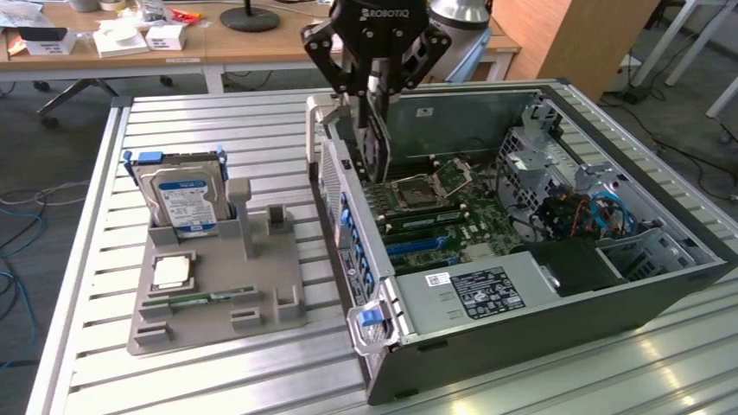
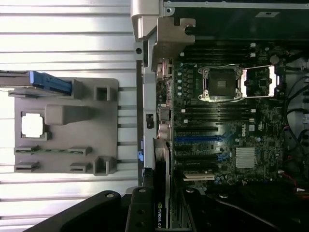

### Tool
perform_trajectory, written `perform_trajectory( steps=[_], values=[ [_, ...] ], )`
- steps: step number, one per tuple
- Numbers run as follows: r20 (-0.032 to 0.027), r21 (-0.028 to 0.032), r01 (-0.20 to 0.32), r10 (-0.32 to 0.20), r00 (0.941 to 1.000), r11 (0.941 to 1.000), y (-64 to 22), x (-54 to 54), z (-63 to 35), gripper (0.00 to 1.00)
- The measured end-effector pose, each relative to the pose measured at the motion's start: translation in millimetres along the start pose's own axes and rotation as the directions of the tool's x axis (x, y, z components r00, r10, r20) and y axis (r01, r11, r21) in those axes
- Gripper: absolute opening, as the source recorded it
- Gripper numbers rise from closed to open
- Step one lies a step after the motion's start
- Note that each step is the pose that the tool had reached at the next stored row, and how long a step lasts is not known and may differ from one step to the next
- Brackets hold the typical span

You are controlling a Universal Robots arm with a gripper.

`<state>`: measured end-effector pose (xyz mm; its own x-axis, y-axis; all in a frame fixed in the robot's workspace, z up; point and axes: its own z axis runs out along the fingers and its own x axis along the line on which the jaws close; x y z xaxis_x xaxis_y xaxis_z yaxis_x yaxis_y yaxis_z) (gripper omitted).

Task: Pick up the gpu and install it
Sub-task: 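Pick up the gpu and move the gpu toward the slot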

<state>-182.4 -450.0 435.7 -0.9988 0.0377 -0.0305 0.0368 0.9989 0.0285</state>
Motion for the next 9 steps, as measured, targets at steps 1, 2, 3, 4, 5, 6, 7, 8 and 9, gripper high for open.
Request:
perform_trajectory(
  steps=[1, 2, 3, 4, 5, 6, 7, 8, 9],
  values=[
    [0.0, -0.0002, 0.0, 0.0, 1.0, 1.0, 0.2, -4.5, 0.2, 0.26],
    [0.0001, -0.0004, 0.0, 0.0, 1.0, 1.0, 0.4, -9.0, 0.3, 0.26],
    [0.0001, -0.0007, 0.0, 0.0, 1.0, 1.0, 0.6, -13.5, 0.5, 0.26],
    [0.0001, -0.0008, 0.0, 0.0, 1.0, 1.0, 0.8, -18.0, 0.6, 0.26],
    [0.0, -0.001, 0.0, 0.0, 1.0, 1.0, 1.0, -22.4, 0.8, 0.26],
    [0.0, -0.0011, 0.0, 0.0, 1.0, 1.0, 1.2, -26.9, 0.9, 0.26],
    [0.0, -0.0012, 0.0, 0.0, 1.0, 1.0, 1.4, -31.9, 1.0, 0.26],
    [0.0, -0.0014, 0.0, 0.0, 1.0, 1.0, 1.7, -36.3, 1.2, 0.26],
    [-0.0001, -0.0015, 0.0, 0.0, 1.0, 1.0, 1.9, -40.8, 1.3, 0.26]
  ],
)
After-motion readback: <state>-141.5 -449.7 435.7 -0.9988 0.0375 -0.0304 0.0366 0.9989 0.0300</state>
